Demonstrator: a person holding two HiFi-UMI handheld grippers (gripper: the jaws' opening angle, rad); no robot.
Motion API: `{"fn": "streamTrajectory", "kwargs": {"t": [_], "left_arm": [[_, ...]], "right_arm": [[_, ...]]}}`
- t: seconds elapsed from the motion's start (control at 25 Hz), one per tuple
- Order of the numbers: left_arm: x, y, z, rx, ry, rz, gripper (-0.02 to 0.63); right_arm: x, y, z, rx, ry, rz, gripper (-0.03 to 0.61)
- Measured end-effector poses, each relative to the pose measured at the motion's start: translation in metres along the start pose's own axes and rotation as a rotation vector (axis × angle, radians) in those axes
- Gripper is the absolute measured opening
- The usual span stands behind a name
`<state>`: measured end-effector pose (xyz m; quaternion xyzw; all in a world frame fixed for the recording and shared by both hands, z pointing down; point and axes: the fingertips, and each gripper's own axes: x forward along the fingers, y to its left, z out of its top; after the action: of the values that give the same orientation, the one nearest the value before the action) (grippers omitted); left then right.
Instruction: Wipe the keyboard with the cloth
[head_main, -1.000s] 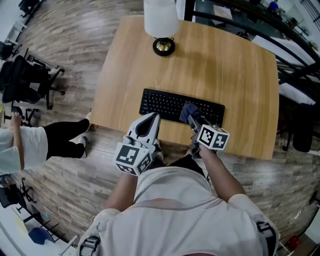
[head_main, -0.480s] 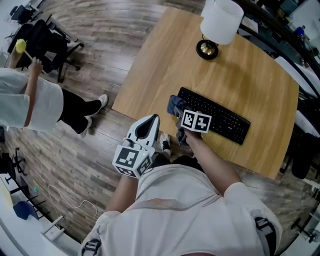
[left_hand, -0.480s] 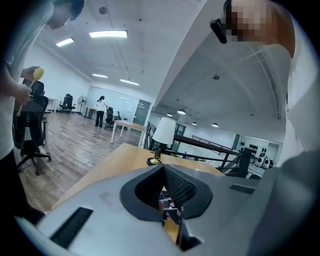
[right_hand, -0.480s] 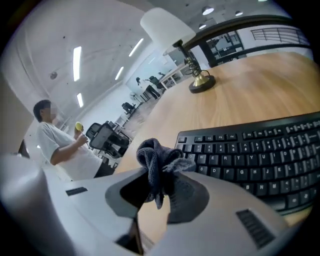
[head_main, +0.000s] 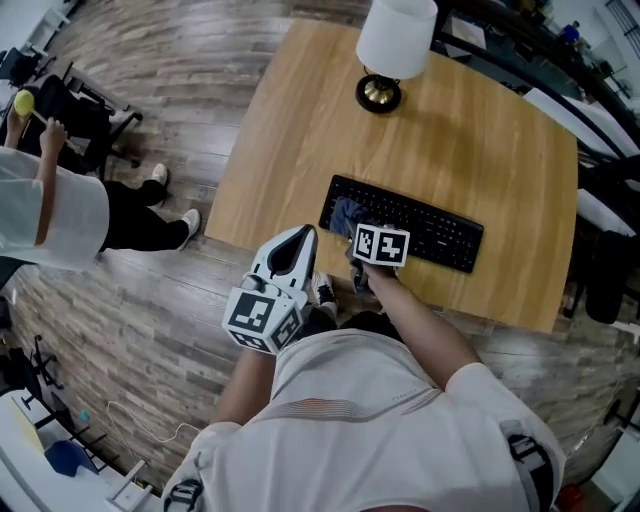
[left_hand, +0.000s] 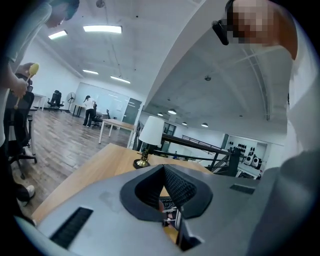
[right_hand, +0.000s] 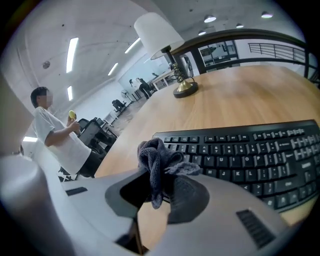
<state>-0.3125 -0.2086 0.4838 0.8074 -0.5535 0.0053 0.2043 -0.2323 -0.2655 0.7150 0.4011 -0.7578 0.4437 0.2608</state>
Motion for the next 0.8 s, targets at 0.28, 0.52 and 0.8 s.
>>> {"fn": "streamTrajectory", "kwargs": {"t": [0.28,0.52,0.8], "left_arm": [[0.034,-0.055,0.012,0.06,-0.01,-0.086,0.015],[0.049,-0.102,0.009,0.076,-0.006,-0.133,0.015],[0.067,-0.16,-0.006,0.088,0.011,-0.191,0.015]], "right_arm": [[-0.035,-0.055,-0.006,-0.01,-0.033,-0.057,0.132],[-0.076,-0.105,-0.02,-0.014,-0.053,-0.116,0.13],[-0.127,-0.17,-0.039,0.025,-0.073,-0.174,0.13]]}}
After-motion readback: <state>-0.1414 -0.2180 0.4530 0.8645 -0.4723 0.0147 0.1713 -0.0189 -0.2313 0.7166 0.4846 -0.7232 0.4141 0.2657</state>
